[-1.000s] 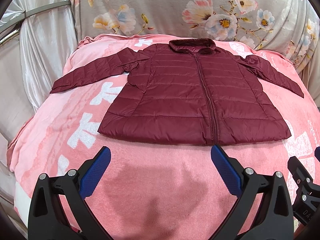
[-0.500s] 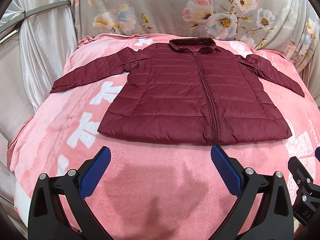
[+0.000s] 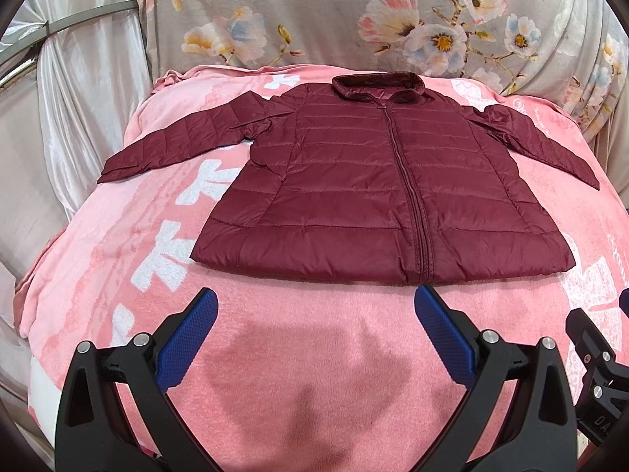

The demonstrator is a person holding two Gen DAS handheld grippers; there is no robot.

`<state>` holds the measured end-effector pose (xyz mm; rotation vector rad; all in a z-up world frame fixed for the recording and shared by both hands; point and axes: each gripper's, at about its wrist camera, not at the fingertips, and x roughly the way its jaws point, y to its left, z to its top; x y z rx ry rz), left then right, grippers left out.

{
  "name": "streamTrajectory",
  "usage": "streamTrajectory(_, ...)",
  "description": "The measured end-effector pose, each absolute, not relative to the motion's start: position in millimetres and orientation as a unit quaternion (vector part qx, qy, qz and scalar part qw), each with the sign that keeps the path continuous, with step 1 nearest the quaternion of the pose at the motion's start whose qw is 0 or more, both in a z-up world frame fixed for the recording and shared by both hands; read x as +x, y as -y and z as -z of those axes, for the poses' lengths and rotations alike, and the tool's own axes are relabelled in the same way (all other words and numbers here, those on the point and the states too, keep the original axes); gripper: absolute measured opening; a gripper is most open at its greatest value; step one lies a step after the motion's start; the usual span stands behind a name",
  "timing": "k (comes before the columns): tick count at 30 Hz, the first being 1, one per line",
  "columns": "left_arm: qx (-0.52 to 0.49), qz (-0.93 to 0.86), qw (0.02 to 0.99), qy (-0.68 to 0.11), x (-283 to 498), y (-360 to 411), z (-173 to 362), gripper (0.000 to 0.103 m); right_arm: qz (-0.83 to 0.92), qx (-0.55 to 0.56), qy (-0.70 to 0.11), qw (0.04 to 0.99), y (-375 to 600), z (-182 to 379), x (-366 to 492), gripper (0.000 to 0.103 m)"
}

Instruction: Fold large clothes

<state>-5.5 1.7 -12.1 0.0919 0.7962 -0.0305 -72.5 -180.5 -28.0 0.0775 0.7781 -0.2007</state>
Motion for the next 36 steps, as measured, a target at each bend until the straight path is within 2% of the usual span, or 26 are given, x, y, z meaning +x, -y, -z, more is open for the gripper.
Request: streamTrajectory(36,0.054,0.023,0.930,-0.362,7,-3,13,0.098,0.090,0.059,-0.387,0.916,196,41,-50,0.098)
